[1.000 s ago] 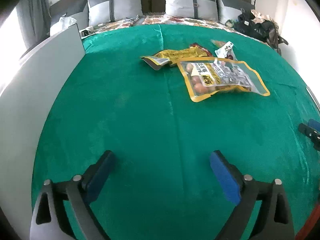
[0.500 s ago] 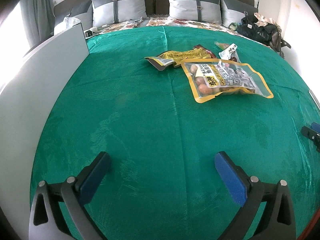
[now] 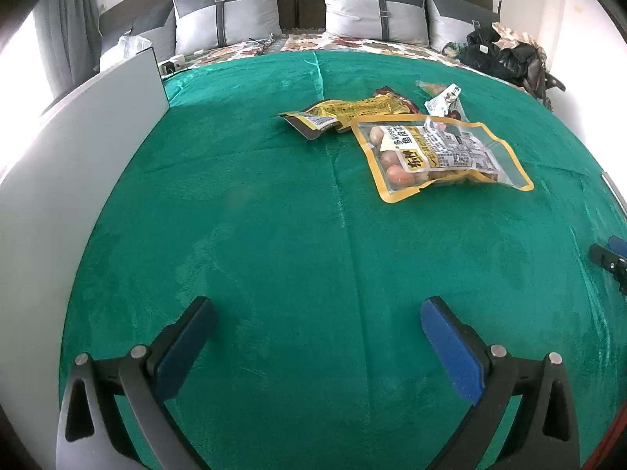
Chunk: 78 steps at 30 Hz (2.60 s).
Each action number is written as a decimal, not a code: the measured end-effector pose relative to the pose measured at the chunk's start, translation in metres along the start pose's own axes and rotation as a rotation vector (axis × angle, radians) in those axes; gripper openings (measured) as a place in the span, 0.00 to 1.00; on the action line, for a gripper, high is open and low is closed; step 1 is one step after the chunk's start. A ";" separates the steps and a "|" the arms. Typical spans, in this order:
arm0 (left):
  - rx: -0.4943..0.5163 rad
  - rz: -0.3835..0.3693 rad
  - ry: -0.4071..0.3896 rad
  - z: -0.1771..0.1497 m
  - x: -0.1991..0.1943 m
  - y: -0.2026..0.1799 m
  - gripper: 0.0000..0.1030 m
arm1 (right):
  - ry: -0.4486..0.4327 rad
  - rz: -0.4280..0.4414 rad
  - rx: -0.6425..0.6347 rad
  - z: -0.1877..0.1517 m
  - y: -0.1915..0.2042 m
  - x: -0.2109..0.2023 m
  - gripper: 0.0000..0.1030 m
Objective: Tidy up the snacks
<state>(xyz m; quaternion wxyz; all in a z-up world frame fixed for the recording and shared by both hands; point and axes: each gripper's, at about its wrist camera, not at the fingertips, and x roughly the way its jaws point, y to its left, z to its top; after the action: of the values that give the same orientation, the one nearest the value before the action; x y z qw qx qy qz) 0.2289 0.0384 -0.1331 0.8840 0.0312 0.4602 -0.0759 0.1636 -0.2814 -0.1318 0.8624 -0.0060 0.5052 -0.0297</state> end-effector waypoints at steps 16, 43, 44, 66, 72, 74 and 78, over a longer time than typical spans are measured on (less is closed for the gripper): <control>0.000 -0.001 0.000 0.000 0.000 0.000 1.00 | 0.108 0.298 -0.978 0.099 0.192 0.026 0.90; 0.000 -0.003 -0.001 0.000 0.000 -0.001 1.00 | 0.104 -0.015 -0.181 0.044 0.032 0.011 0.71; 0.000 -0.003 -0.001 0.000 0.000 -0.001 1.00 | 0.100 -0.013 -0.169 0.039 0.025 0.011 0.74; 0.000 -0.004 -0.001 0.000 0.000 -0.001 1.00 | -0.001 0.040 -0.056 0.028 0.010 0.022 0.91; 0.000 -0.004 -0.001 0.000 0.001 -0.001 1.00 | -0.001 0.041 -0.056 0.027 0.009 0.022 0.91; 0.000 -0.004 -0.001 0.000 0.001 -0.001 1.00 | -0.001 0.041 -0.056 0.027 0.009 0.022 0.91; 0.000 -0.005 -0.001 0.000 0.001 -0.001 1.00 | -0.001 0.041 -0.056 0.027 0.009 0.022 0.91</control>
<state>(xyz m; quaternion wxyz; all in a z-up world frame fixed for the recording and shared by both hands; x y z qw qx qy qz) 0.2291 0.0372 -0.1334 0.8841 0.0301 0.4598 -0.0779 0.1988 -0.2741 -0.1382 0.8627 -0.0196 0.5053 0.0021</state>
